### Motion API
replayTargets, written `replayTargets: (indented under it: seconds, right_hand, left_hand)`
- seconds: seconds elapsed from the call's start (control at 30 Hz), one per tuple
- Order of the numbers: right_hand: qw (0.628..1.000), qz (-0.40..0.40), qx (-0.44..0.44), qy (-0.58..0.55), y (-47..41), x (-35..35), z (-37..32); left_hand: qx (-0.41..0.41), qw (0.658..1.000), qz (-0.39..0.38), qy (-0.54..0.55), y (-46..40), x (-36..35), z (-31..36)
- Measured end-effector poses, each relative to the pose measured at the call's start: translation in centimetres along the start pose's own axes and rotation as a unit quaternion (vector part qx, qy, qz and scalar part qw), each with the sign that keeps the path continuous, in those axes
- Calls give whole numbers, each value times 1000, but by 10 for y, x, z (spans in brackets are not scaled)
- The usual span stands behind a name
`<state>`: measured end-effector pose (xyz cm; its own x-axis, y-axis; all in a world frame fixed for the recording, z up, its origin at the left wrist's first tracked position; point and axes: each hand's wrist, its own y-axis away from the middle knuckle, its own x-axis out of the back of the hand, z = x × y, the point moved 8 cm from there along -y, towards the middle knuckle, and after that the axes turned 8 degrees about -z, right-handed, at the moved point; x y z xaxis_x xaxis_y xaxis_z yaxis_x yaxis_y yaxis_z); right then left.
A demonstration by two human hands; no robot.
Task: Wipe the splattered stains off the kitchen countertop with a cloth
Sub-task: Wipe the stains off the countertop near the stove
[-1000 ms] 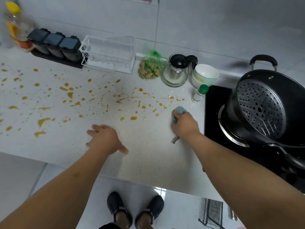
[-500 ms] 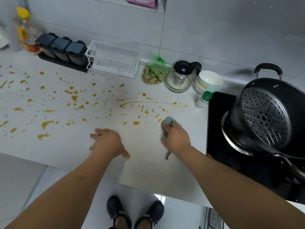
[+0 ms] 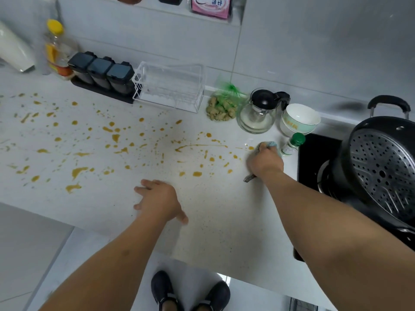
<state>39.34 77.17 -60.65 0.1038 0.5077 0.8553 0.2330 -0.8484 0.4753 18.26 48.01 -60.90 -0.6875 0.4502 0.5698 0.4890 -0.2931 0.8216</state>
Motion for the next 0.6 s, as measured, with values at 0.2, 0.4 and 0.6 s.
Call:
replayTargets:
  seconds: [0.2,0.4,0.6]
  right_hand:
    - [993,-58,103,24,13,-13,-49]
    - [983,-57,168,50,56,-42,-38]
    - [998,-11,55,-4,19,-2,-10]
  left_hand:
    - [2,1000,-4,8,-2,1,0]
    - [-9,1000,3,11,2,1,-3]
    - [-11,1000,10,10,0,0,-3]
